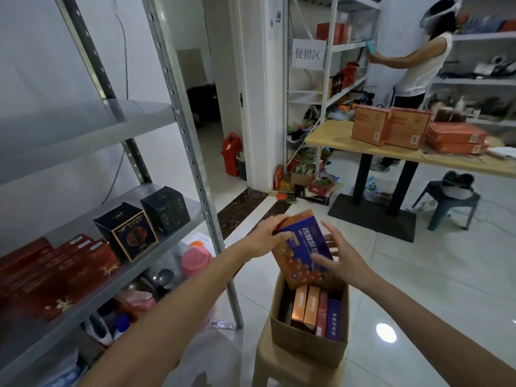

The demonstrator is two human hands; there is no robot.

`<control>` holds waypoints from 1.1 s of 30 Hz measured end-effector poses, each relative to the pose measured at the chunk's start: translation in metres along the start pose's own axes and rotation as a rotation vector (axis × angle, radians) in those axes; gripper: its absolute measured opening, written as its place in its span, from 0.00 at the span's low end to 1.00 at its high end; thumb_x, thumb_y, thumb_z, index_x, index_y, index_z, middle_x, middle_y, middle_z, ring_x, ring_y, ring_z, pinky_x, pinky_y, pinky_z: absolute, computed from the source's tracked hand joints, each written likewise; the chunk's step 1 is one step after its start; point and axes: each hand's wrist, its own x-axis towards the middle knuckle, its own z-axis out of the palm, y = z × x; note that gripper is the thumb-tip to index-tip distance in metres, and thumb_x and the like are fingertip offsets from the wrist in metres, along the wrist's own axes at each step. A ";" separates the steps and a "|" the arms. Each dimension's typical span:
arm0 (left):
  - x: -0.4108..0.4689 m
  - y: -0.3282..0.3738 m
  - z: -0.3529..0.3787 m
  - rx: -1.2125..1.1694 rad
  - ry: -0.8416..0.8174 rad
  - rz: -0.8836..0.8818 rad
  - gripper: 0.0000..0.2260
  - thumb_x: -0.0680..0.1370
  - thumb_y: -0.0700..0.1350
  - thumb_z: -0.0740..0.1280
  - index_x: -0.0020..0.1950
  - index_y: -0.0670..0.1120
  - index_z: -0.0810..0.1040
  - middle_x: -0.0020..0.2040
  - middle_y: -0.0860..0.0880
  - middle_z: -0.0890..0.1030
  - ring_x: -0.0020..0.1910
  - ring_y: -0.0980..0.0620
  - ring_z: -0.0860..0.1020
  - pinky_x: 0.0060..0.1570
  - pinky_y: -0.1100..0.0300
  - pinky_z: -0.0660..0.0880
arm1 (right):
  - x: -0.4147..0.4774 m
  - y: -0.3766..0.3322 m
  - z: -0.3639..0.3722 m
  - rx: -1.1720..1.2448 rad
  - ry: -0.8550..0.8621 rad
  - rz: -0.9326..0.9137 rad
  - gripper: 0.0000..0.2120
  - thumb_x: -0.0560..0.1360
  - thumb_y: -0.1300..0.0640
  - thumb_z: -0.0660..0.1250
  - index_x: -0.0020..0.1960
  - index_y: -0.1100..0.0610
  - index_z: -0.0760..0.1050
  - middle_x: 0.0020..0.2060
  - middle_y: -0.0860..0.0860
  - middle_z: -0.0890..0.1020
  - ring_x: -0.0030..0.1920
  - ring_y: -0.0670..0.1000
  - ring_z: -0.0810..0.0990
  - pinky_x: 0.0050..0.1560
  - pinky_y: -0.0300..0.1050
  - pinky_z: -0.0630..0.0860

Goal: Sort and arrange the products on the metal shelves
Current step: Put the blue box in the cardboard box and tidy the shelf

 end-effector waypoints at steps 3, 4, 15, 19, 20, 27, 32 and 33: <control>0.018 -0.006 0.003 -0.076 -0.120 -0.051 0.14 0.82 0.48 0.61 0.67 0.53 0.64 0.64 0.47 0.73 0.63 0.50 0.75 0.58 0.55 0.77 | 0.000 0.018 0.000 0.037 -0.017 -0.011 0.39 0.68 0.35 0.69 0.67 0.23 0.45 0.58 0.28 0.68 0.56 0.32 0.76 0.43 0.31 0.77; 0.025 -0.010 0.004 -0.079 -0.149 -0.069 0.15 0.82 0.49 0.61 0.68 0.53 0.64 0.63 0.48 0.74 0.63 0.50 0.75 0.58 0.56 0.76 | -0.001 0.024 0.001 0.044 -0.027 0.005 0.39 0.69 0.34 0.68 0.66 0.20 0.43 0.58 0.27 0.68 0.56 0.33 0.77 0.46 0.32 0.77; 0.063 -0.150 0.053 0.869 0.261 -0.296 0.31 0.83 0.60 0.45 0.80 0.45 0.44 0.81 0.45 0.47 0.79 0.45 0.45 0.76 0.48 0.44 | 0.024 0.108 0.064 0.002 0.329 0.519 0.31 0.80 0.46 0.62 0.78 0.47 0.51 0.66 0.54 0.76 0.60 0.57 0.79 0.58 0.53 0.76; 0.063 -0.210 0.092 0.944 0.142 -0.337 0.33 0.82 0.62 0.45 0.79 0.45 0.38 0.80 0.46 0.40 0.78 0.45 0.39 0.76 0.48 0.40 | 0.036 0.149 0.101 -0.108 0.269 0.676 0.32 0.82 0.47 0.58 0.79 0.44 0.44 0.62 0.57 0.77 0.57 0.59 0.79 0.58 0.55 0.76; 0.066 -0.221 0.099 0.953 0.136 -0.313 0.33 0.82 0.61 0.46 0.79 0.45 0.39 0.80 0.46 0.41 0.78 0.45 0.39 0.76 0.48 0.40 | 0.041 0.158 0.110 -0.137 0.256 0.687 0.33 0.82 0.46 0.58 0.79 0.43 0.43 0.61 0.58 0.78 0.56 0.59 0.80 0.58 0.56 0.77; 0.108 -0.282 0.128 0.964 0.115 -0.284 0.32 0.83 0.60 0.45 0.76 0.46 0.31 0.78 0.47 0.35 0.78 0.47 0.37 0.74 0.50 0.36 | 0.083 0.200 0.172 -0.214 0.243 0.685 0.34 0.81 0.44 0.58 0.78 0.39 0.40 0.71 0.55 0.70 0.65 0.58 0.74 0.63 0.58 0.73; 0.123 -0.313 0.147 0.933 0.074 -0.277 0.30 0.84 0.57 0.45 0.76 0.47 0.29 0.78 0.49 0.35 0.78 0.49 0.36 0.72 0.52 0.32 | 0.100 0.220 0.203 -0.309 0.288 0.677 0.35 0.81 0.45 0.59 0.78 0.38 0.40 0.70 0.56 0.70 0.65 0.58 0.73 0.61 0.55 0.72; 0.122 -0.319 0.149 0.915 0.056 -0.278 0.30 0.84 0.57 0.44 0.75 0.48 0.29 0.79 0.50 0.35 0.78 0.49 0.36 0.72 0.53 0.32 | 0.102 0.223 0.208 -0.314 0.303 0.687 0.35 0.81 0.45 0.59 0.78 0.38 0.40 0.68 0.56 0.71 0.64 0.57 0.74 0.60 0.55 0.73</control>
